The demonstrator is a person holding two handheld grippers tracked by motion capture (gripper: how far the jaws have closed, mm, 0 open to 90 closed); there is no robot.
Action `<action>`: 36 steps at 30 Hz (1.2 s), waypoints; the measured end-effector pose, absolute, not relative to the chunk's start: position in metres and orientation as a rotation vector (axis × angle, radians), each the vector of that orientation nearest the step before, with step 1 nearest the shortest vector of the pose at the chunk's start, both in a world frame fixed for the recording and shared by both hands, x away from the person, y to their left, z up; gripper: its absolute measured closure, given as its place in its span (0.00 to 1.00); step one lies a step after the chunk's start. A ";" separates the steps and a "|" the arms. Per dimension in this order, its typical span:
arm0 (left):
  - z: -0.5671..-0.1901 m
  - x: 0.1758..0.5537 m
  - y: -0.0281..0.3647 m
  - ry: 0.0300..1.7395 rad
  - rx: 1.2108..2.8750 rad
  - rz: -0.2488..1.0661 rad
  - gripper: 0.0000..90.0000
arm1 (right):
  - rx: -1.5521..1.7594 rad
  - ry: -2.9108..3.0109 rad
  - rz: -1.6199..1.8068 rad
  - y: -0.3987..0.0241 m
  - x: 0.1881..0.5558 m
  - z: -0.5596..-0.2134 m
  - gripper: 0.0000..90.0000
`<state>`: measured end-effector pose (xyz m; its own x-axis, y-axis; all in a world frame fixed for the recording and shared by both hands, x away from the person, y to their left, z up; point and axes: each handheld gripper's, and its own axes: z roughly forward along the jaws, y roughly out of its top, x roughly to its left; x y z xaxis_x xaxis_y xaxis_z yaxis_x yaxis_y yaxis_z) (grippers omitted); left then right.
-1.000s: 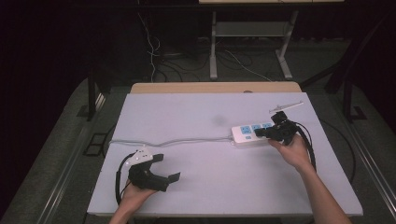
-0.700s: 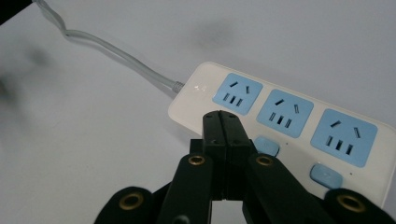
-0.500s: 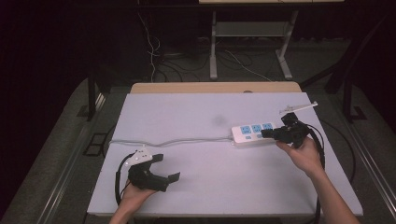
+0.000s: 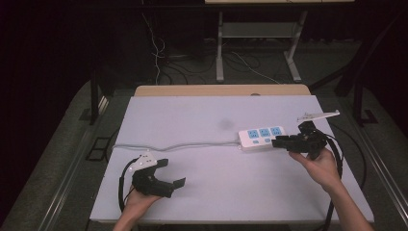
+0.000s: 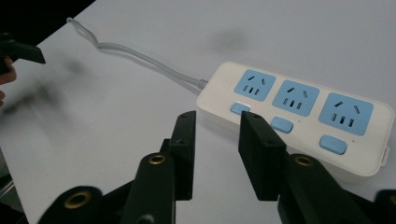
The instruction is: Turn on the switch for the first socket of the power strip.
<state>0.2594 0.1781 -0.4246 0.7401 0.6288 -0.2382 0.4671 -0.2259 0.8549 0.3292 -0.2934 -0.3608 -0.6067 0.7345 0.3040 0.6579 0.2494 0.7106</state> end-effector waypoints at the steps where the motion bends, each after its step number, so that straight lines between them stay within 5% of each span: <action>1: -0.425 0.259 0.178 0.846 1.874 0.189 0.00 | 1.347 2.409 1.306 -0.294 0.327 -0.361 0.69; 8: -0.425 0.259 0.178 0.848 1.872 0.187 0.00 | 1.346 2.386 1.362 -0.297 0.313 -0.362 0.51; 22: -0.425 0.259 0.178 0.850 1.871 0.188 0.00 | 1.358 2.351 1.379 -0.301 0.289 -0.376 0.00; 36: -0.425 0.259 0.177 0.848 1.877 0.187 0.00 | 1.347 2.325 1.423 -0.306 0.267 -0.404 0.00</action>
<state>0.2585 0.1769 -0.4251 0.7398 0.6289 -0.2392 0.4699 -0.2284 0.8527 0.2673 -0.3056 -0.4044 -0.6034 0.7232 0.3360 0.6283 0.1716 0.7588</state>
